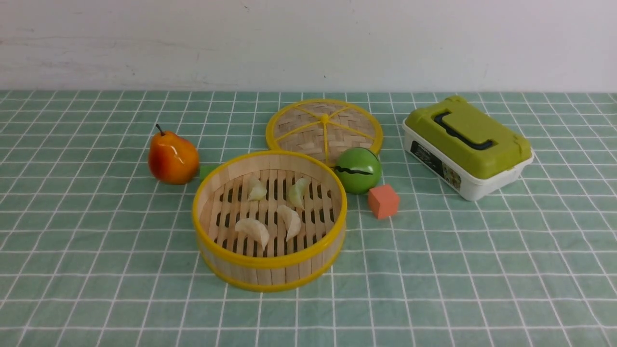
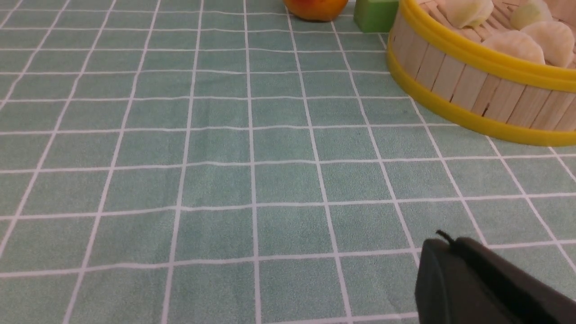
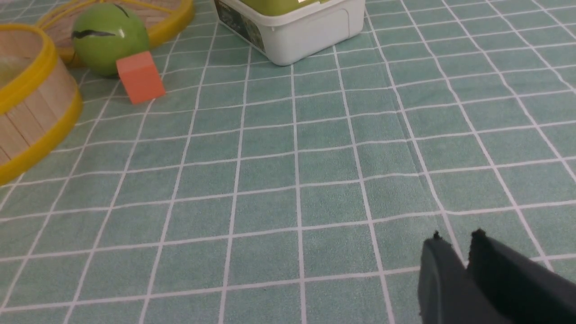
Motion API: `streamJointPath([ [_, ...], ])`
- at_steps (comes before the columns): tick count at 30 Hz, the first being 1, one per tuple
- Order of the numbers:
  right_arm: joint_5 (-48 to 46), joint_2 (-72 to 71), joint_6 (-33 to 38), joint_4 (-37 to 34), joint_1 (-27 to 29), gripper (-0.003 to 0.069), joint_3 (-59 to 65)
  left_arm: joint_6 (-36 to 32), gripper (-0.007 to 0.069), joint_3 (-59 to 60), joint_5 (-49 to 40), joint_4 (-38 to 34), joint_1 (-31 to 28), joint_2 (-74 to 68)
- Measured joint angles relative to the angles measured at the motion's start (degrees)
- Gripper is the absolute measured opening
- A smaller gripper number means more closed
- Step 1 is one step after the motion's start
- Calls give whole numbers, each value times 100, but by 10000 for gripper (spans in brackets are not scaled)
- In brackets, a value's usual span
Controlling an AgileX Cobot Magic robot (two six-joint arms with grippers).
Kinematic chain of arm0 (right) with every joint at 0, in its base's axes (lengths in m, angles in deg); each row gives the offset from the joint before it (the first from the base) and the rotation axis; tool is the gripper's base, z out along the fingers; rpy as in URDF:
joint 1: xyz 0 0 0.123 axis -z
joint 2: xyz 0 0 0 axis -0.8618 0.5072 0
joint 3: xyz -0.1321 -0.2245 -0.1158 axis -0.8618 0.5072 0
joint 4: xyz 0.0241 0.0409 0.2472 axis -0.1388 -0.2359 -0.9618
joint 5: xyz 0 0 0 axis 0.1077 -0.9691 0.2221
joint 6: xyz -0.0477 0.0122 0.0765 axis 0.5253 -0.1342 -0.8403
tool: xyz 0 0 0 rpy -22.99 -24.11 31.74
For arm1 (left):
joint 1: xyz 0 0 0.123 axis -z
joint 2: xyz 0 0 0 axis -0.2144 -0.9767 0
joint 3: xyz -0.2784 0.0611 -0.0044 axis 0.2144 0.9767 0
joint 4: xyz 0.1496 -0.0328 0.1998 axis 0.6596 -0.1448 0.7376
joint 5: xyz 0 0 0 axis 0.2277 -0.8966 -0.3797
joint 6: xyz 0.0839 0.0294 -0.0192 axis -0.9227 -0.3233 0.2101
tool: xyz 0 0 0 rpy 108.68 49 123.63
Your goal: Put the dumplings into the steamer on the table with the blue tablecloth.
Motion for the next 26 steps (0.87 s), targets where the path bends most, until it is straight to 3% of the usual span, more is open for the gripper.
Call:
streamJointPath([
  [26, 0, 0, 0, 0, 0, 108, 0, -4, -13, 0, -2, -1, 0, 0],
])
